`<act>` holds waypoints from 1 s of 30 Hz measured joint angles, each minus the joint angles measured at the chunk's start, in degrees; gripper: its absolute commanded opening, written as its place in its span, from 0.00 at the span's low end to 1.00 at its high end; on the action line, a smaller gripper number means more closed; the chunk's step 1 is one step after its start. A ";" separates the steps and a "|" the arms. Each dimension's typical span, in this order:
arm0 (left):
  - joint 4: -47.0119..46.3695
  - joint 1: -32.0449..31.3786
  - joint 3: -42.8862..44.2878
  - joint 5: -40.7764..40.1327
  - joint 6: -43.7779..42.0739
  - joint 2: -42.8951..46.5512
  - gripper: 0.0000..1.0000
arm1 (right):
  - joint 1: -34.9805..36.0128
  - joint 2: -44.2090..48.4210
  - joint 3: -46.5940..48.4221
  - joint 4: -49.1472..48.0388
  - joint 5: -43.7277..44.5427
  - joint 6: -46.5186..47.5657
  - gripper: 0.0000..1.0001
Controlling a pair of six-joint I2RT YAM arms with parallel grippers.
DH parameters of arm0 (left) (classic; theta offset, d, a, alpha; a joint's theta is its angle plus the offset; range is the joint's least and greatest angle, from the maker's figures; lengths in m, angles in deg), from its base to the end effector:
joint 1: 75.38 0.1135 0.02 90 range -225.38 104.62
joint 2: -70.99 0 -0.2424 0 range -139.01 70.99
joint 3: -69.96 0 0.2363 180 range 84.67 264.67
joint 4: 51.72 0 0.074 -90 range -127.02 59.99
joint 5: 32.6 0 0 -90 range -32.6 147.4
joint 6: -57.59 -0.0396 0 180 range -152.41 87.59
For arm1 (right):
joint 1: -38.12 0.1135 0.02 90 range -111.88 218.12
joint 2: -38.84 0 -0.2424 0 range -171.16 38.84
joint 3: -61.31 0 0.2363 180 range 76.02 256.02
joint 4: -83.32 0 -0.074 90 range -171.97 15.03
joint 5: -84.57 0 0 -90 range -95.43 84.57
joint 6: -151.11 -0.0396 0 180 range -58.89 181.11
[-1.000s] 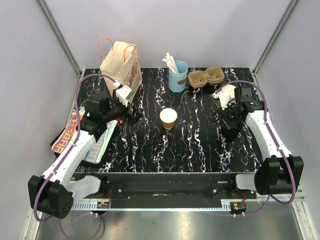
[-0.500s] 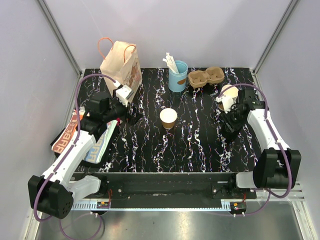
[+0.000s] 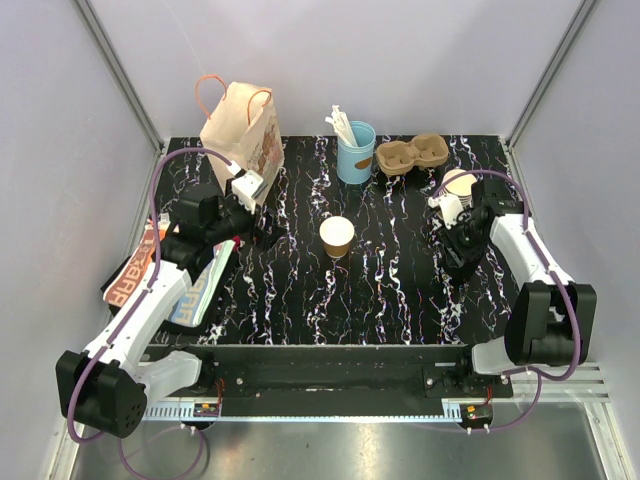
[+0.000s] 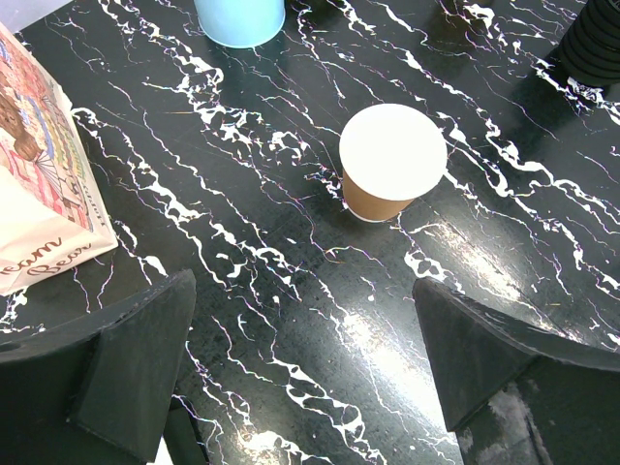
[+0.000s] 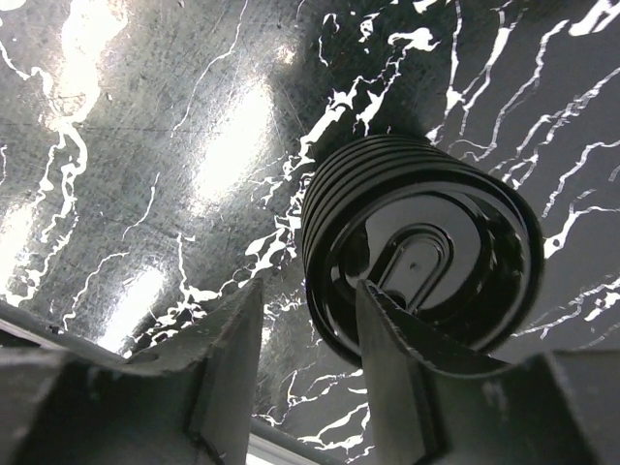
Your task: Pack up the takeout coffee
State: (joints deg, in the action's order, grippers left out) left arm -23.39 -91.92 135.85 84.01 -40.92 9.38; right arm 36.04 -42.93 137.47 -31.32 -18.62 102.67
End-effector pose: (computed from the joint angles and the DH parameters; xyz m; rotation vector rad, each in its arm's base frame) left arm 0.2253 -0.0854 0.2998 0.7192 1.8497 -0.5519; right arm 0.2573 -0.0003 0.2239 -0.9778 2.5673 0.1237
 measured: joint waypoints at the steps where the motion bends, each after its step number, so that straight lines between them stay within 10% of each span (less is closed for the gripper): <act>1: 0.00 0.00 0.00 0.00 0.00 0.00 0.99 | 0.00 -0.50 -0.11 -0.17 0.02 0.00 0.46; 30: 0.02 0.00 0.00 0.02 0.00 0.00 0.99 | -0.92 -0.70 0.15 -0.17 -1.05 -0.04 0.29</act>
State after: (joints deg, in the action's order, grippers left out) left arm -23.37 -91.92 135.85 84.03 -40.92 9.38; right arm 35.12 -43.63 137.62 -31.49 -19.67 102.63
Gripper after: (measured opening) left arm 0.987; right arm 0.325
